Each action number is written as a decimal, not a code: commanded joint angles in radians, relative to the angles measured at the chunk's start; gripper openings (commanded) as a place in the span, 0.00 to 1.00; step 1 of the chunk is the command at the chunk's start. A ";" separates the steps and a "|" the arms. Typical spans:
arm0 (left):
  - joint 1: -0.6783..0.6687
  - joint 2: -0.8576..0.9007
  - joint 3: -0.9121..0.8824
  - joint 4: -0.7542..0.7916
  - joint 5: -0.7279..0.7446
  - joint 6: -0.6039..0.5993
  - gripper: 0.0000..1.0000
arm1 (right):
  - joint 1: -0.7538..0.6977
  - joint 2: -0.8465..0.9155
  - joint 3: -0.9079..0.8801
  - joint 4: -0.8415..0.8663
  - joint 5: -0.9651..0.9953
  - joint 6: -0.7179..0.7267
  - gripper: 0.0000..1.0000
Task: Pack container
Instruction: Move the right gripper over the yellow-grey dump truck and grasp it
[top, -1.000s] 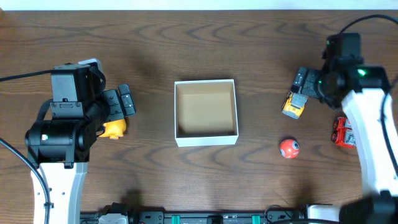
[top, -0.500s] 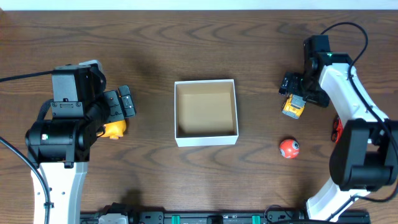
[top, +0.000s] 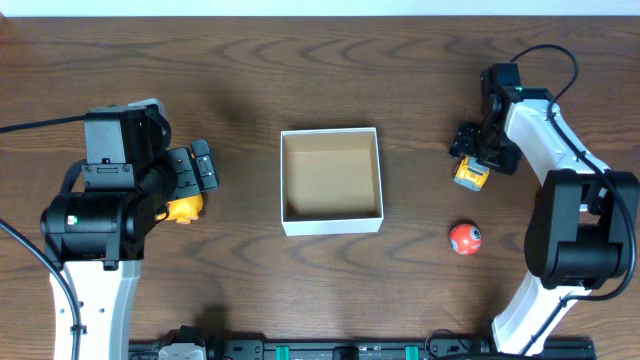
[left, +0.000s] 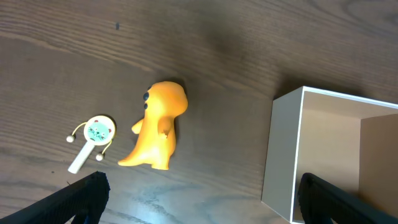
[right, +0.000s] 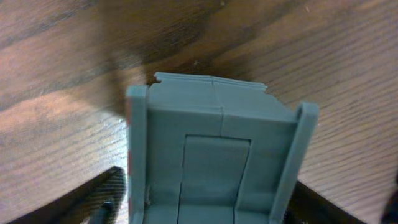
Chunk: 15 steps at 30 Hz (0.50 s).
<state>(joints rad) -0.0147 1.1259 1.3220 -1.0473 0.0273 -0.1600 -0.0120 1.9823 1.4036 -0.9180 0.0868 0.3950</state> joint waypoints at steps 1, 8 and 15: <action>0.005 0.004 0.019 -0.004 0.011 0.009 0.98 | -0.009 0.006 0.008 0.002 0.014 0.009 0.71; 0.005 0.004 0.019 -0.004 0.011 0.009 0.98 | -0.009 0.006 0.008 0.002 0.014 0.009 0.58; 0.005 0.004 0.019 -0.004 0.011 0.009 0.98 | -0.009 0.006 0.008 0.009 0.014 0.009 0.36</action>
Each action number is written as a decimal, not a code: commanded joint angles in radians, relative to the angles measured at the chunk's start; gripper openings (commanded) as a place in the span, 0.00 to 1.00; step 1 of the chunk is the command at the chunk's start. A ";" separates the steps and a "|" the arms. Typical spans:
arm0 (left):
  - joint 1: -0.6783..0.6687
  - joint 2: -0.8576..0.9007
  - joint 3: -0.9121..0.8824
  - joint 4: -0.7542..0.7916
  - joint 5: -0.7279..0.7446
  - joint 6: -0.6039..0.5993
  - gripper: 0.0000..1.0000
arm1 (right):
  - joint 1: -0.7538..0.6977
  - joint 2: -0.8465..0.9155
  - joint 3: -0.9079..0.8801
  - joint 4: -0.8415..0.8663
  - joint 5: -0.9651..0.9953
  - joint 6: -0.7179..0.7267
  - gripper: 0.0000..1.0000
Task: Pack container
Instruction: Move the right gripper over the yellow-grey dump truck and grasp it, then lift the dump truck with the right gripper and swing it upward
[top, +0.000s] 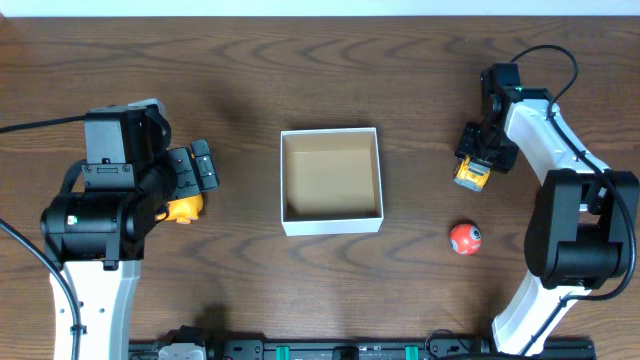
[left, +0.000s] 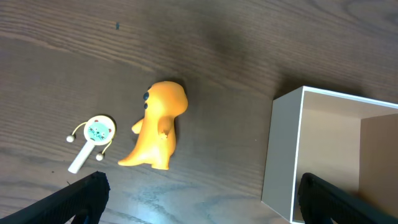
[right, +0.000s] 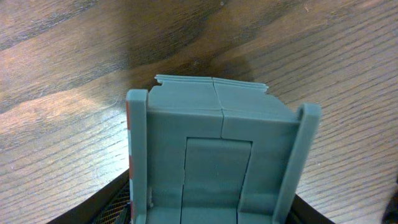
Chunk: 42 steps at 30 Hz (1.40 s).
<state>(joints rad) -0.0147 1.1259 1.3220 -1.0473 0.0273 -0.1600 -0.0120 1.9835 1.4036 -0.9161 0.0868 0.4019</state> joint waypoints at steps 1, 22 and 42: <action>0.005 0.004 0.019 -0.004 0.011 0.009 0.98 | -0.009 0.005 0.009 0.009 0.014 0.002 0.29; 0.005 0.004 0.019 -0.033 0.011 0.009 0.98 | 0.334 -0.150 0.491 -0.316 -0.100 -0.124 0.02; 0.005 0.004 0.019 -0.049 0.011 0.009 0.98 | 0.530 -0.161 0.494 -0.278 0.021 -0.198 0.39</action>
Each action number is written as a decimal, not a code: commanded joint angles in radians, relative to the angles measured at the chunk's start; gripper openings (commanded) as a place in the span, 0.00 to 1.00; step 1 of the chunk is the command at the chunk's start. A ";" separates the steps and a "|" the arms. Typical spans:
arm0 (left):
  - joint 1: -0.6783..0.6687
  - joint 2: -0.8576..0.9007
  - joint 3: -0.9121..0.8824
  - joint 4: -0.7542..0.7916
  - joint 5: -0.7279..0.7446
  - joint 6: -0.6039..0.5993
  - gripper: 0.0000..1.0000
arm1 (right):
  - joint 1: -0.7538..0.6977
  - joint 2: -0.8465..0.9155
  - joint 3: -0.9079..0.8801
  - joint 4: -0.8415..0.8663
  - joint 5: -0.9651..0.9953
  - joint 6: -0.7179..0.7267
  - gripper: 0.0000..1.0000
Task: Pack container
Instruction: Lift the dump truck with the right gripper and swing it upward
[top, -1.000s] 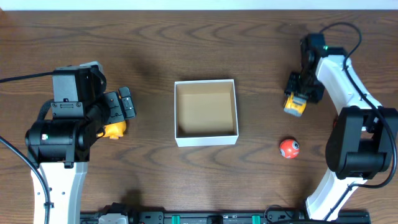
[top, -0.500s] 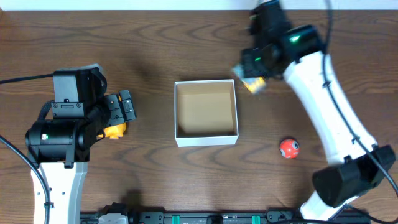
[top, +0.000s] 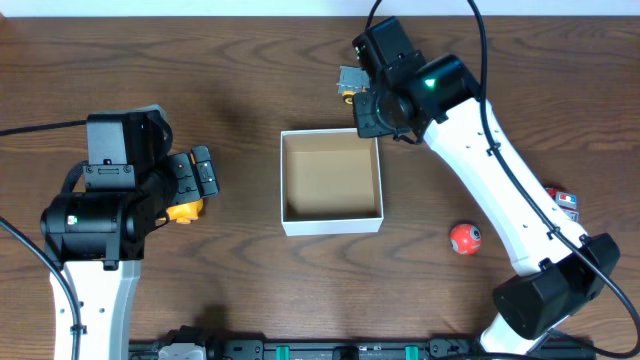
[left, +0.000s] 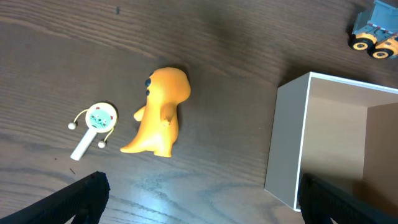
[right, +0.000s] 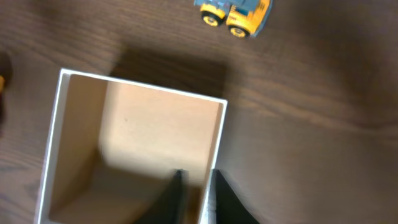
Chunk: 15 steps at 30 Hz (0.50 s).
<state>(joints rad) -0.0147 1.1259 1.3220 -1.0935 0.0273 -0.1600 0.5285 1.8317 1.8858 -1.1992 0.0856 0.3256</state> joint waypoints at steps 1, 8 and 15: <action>0.005 0.004 0.019 -0.003 0.011 0.009 0.98 | -0.011 -0.009 0.013 0.003 0.023 -0.169 0.52; 0.005 0.004 0.019 -0.002 0.011 0.009 0.98 | -0.009 -0.011 0.019 0.052 0.023 -0.353 0.85; 0.005 0.004 0.019 -0.009 0.011 0.009 0.98 | -0.077 -0.007 0.128 0.154 0.008 -0.534 0.96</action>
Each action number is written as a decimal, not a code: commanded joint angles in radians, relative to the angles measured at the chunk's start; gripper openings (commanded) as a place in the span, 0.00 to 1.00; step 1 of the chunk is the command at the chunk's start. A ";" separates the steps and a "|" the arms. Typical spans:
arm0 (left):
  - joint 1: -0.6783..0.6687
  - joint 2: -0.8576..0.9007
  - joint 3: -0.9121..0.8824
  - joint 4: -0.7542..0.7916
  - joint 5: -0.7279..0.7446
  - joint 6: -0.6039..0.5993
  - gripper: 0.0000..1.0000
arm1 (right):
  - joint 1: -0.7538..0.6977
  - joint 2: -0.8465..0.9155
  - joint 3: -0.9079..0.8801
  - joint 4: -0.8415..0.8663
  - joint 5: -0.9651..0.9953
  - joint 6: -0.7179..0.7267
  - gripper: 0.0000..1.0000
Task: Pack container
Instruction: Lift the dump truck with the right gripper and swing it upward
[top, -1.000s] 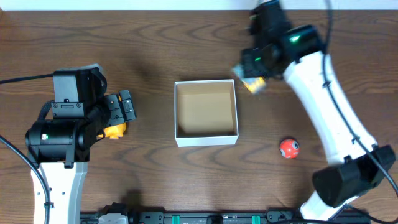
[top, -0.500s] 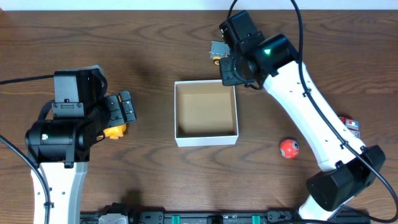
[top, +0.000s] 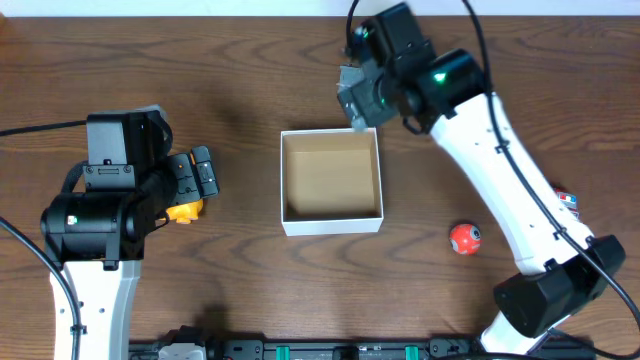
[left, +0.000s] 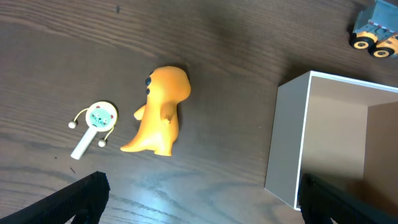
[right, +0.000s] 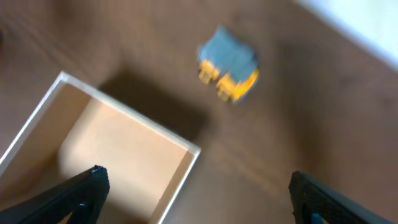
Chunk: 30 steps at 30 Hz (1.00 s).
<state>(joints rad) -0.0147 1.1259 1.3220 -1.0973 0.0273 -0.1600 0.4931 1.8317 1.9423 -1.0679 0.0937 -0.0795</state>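
Observation:
The white open box (top: 331, 224) stands mid-table with nothing in it. A grey and yellow toy truck (right: 228, 62) lies on the table just past the box's far right corner, also in the left wrist view (left: 375, 34). My right gripper (right: 199, 202) hangs open over that far corner (top: 358, 98), above the truck and holding nothing. To the left of the box, an orange dinosaur (left: 158, 118) lies on its side with a small white rattle (left: 92, 124) beside it. My left gripper (left: 199, 202) is open above them. A red ball (top: 464, 238) sits right of the box.
A small red and white item (top: 566, 200) lies near the right edge, partly behind the right arm. The left arm's body covers most of the dinosaur (top: 182, 209) in the overhead view. Bare dark wood table (top: 250, 290) surrounds the box.
My right gripper was shut and is now open; its view has shifted so the truck sits lower in frame. The truck, the box and the left arm have not moved.
My right gripper stood around the truck at the table's right side, then tighter on it. Later the truck lay past the box's far right corner, with the gripper shut and empty over the box edge. Now it is open there. The left arm stayed over the dinosaur.

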 joint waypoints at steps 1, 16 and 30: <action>0.005 0.004 0.019 -0.005 0.011 0.009 0.98 | -0.053 -0.003 0.087 0.035 -0.018 -0.163 0.98; 0.005 0.004 0.019 -0.005 0.011 0.005 0.98 | -0.154 0.312 0.138 0.343 -0.154 -0.659 0.99; 0.005 0.004 0.019 -0.005 0.011 -0.040 0.98 | -0.198 0.509 0.138 0.350 -0.286 -0.662 0.99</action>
<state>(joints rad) -0.0147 1.1259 1.3220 -1.0996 0.0277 -0.1871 0.3027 2.3192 2.0712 -0.7162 -0.1459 -0.7242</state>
